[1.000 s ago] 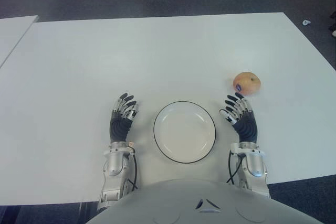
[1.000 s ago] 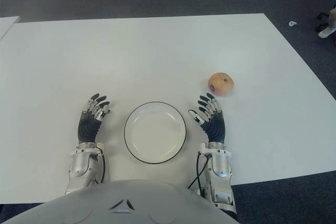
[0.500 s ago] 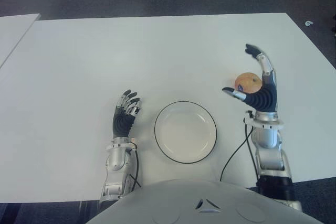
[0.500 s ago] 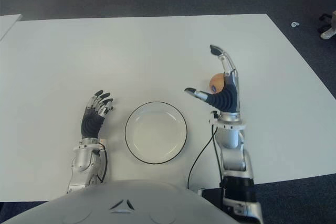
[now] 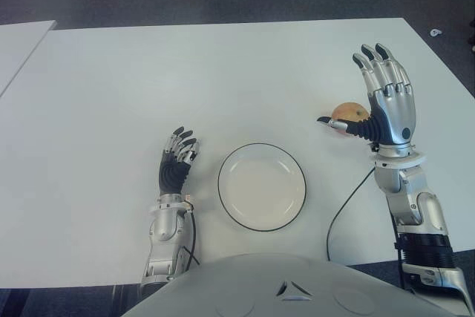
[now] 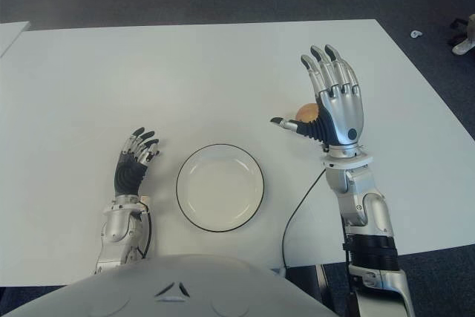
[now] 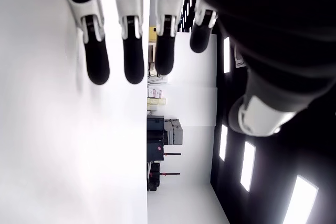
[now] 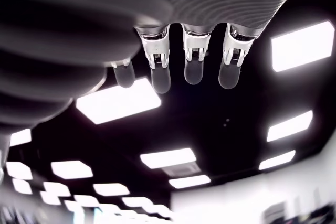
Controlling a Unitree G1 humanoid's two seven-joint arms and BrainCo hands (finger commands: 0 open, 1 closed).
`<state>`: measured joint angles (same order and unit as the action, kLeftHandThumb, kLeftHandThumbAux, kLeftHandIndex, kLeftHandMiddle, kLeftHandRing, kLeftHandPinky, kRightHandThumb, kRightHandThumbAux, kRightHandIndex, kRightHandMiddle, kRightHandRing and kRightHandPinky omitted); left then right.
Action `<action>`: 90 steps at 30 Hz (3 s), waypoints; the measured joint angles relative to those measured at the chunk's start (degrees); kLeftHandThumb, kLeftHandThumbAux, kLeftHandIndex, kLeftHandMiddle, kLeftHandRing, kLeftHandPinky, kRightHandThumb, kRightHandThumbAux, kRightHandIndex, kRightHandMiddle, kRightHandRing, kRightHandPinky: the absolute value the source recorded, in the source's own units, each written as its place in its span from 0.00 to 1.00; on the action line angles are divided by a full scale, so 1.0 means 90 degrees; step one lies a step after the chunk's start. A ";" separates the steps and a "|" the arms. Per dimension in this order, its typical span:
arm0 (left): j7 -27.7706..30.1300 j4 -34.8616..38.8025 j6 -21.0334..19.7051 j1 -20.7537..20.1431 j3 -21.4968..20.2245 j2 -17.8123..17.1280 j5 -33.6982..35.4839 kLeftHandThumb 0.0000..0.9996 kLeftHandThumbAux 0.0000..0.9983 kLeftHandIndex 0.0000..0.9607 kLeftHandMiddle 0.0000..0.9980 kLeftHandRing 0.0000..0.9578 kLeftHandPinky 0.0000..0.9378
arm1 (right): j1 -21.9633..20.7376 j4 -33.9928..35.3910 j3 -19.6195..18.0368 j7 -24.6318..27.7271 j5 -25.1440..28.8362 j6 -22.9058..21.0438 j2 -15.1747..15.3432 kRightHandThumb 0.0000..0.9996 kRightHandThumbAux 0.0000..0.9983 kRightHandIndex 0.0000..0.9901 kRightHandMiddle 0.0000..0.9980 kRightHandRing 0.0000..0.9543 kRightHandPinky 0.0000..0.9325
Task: Put the apples into the plate.
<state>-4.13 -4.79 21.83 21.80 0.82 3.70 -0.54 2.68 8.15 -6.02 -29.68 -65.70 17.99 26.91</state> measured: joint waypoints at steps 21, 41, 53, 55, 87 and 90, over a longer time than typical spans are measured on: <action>0.0033 -0.0229 0.0176 -0.0071 0.0020 -0.0008 0.0004 0.41 0.61 0.17 0.24 0.31 0.38 | -0.0950 -0.1131 0.0434 0.1307 -0.0634 -0.1581 0.1055 0.46 0.39 0.02 0.04 0.00 0.00; 0.0078 -0.0231 0.0132 -0.0075 -0.0050 -0.0073 0.0064 0.41 0.60 0.17 0.23 0.31 0.38 | -0.2485 -0.5347 0.1393 0.0140 0.0870 -0.0354 0.1634 0.42 0.38 0.06 0.07 0.04 0.00; 0.0138 -0.0053 -0.0177 -0.0063 -0.0165 -0.0122 0.0160 0.43 0.60 0.17 0.23 0.31 0.39 | -0.3246 -0.7455 0.1909 -0.0625 0.2017 0.0626 0.1357 0.43 0.40 0.07 0.07 0.05 0.03; 0.0139 -0.0004 -0.0240 -0.0053 -0.0199 -0.0127 0.0190 0.43 0.60 0.17 0.23 0.31 0.39 | -0.3335 -0.7657 0.1977 -0.0660 0.2139 0.0702 0.1319 0.43 0.41 0.07 0.07 0.06 0.04; 0.0256 0.0275 -0.0511 0.0092 -0.0314 -0.0214 0.0313 0.42 0.57 0.17 0.23 0.31 0.39 | -0.3849 -0.8346 0.3085 -0.1364 0.2763 0.0764 0.0860 0.40 0.39 0.05 0.09 0.07 0.06; 0.0266 0.0288 -0.0510 0.0116 -0.0307 -0.0214 0.0311 0.42 0.57 0.17 0.23 0.31 0.39 | -0.3846 -0.8331 0.3278 -0.1567 0.2698 0.0728 0.0793 0.40 0.39 0.04 0.09 0.07 0.06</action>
<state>-1.74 -2.20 17.24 22.84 -1.94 1.78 2.26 -31.94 -66.83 23.48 -43.78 -41.41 24.54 34.05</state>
